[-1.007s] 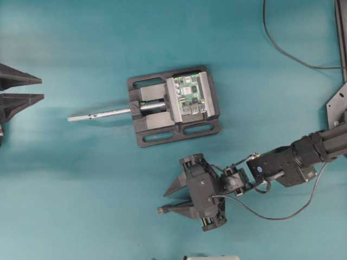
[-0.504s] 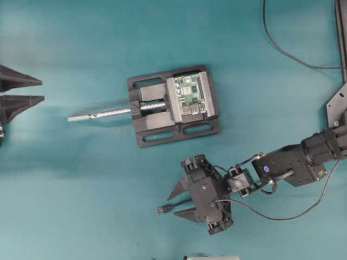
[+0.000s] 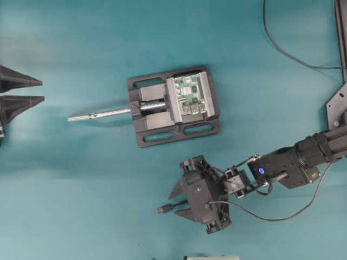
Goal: Insert the USB into the fixed PCB.
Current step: 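Lower the right gripper over the black USB plug and close on it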
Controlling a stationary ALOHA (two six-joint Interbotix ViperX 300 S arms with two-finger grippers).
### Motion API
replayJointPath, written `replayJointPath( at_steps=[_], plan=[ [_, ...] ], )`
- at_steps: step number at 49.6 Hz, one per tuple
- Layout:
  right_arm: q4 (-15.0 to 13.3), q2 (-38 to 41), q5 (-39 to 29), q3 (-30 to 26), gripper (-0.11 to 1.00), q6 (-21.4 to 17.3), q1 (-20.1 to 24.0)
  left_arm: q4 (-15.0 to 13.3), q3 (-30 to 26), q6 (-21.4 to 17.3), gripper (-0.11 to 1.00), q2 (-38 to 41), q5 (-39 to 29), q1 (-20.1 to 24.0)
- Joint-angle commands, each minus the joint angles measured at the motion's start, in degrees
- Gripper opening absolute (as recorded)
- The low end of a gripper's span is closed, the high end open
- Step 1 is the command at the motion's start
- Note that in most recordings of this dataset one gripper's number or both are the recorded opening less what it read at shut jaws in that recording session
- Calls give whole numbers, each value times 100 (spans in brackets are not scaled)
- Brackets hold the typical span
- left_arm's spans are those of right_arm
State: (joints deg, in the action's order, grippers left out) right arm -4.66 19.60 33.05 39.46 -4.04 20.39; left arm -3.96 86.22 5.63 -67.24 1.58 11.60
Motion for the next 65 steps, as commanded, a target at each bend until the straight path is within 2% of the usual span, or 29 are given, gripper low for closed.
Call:
replayJointPath(
  at_steps=[1,18,50,55,60,65],
  plan=[
    [53,-62,-18,-132,52,0,18,26,-53,-44,62,79,88,18],
    [97,105,-53,-396,52,0,18,26,-44,-35,62,79,105,18],
    [97,105,-422,-281,51,9,44,26,-35,-44,62,79,105,18],
    [97,97,-492,-255,41,9,88,26,-35,-44,62,79,105,18],
    [97,70,-589,-246,20,9,123,26,-26,-35,62,79,105,35],
    [97,53,-624,-229,19,9,141,26,0,-35,62,79,105,97]
  ],
)
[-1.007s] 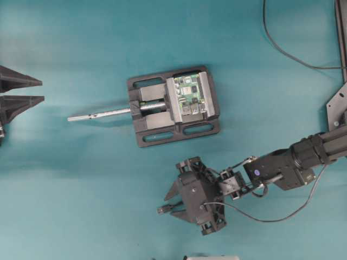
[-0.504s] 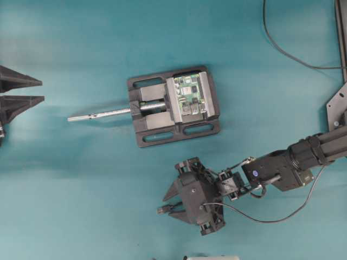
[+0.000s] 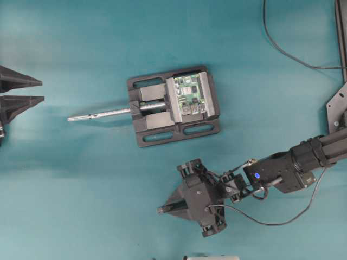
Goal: Insert the USB into the fixed PCB.
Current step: 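Lower the right gripper over the black USB plug and close on it, then lift the USB plug and swing the right gripper toward the board's ports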
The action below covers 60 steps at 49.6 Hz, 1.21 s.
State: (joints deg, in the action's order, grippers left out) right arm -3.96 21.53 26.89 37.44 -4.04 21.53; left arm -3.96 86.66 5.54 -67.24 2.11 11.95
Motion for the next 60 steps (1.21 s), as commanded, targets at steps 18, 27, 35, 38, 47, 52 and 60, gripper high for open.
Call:
replayJointPath(
  at_steps=[18,27,35,38,47,52,60],
  plan=[
    [26,-158,-9,-9,19,18,26,26,185,88,62,79,132,229],
    [35,-352,-281,0,19,185,18,26,185,88,62,79,114,229],
    [352,-633,-475,123,19,483,18,18,264,114,62,79,246,229],
    [589,-747,-448,185,19,642,9,26,299,105,62,79,360,229],
    [1740,-949,-220,457,19,1345,0,18,299,105,62,70,334,229],
    [2769,-993,290,615,19,1907,44,18,299,105,62,70,334,229],
    [4553,-1002,1028,659,19,2865,246,18,299,105,62,70,334,229]
  ],
)
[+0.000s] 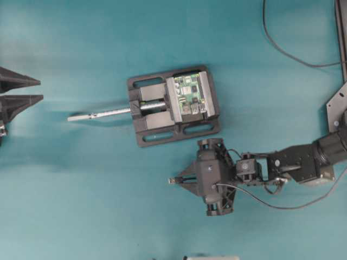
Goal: Insert the USB into the fixed PCB.
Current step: 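Lift the USB plug and swing the right gripper toward the board's ports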
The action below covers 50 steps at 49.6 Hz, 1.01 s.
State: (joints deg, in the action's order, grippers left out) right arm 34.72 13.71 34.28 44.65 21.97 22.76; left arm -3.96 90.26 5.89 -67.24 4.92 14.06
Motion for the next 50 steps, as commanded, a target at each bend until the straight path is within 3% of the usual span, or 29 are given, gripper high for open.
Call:
replayJointPath(
  at_steps=[1,15,26,32,42,50],
  plan=[
    [905,-211,343,-70,19,396,167,18,-62,70,62,70,53,18],
    [3920,-211,1204,-360,19,2145,800,18,-62,70,62,70,53,18],
    [6012,-114,2312,-598,19,3094,1195,26,-62,70,62,70,53,18],
    [6987,53,3120,-861,19,3533,1310,18,-62,70,62,70,53,18],
    [7770,396,4061,-1345,19,3709,1318,26,-62,70,62,70,53,18],
    [7945,633,4430,-1740,19,3639,1318,18,-62,70,62,70,53,26]
  ],
)
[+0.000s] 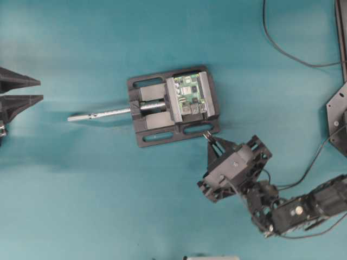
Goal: Insert the USB into the fixed PCB.
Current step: 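Lift the USB plug and swing the right gripper toward the board's ports, then align the USB plug with the right-side USB port on the board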
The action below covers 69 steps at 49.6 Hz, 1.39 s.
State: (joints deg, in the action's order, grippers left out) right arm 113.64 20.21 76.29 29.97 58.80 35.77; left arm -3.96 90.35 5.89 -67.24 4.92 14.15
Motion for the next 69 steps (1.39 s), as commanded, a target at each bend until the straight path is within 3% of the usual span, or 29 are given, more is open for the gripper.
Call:
replayJointPath(
  at_steps=[1,14,22,28,43,69],
  plan=[
    [79,0,281,-308,19,-62,18,26,-70,70,62,70,53,9],
    [246,220,870,-606,19,-527,-9,18,-70,70,62,70,53,9],
    [255,712,1802,-1046,19,-1046,18,18,-70,70,62,70,53,9],
    [308,879,1811,-1230,19,-1283,18,26,-70,70,62,70,53,9],
    [615,765,1793,-1380,19,-1310,-70,18,-70,70,62,70,53,9],
    [624,668,1661,-1433,19,-1204,-308,18,-70,70,62,70,53,9]
  ],
)
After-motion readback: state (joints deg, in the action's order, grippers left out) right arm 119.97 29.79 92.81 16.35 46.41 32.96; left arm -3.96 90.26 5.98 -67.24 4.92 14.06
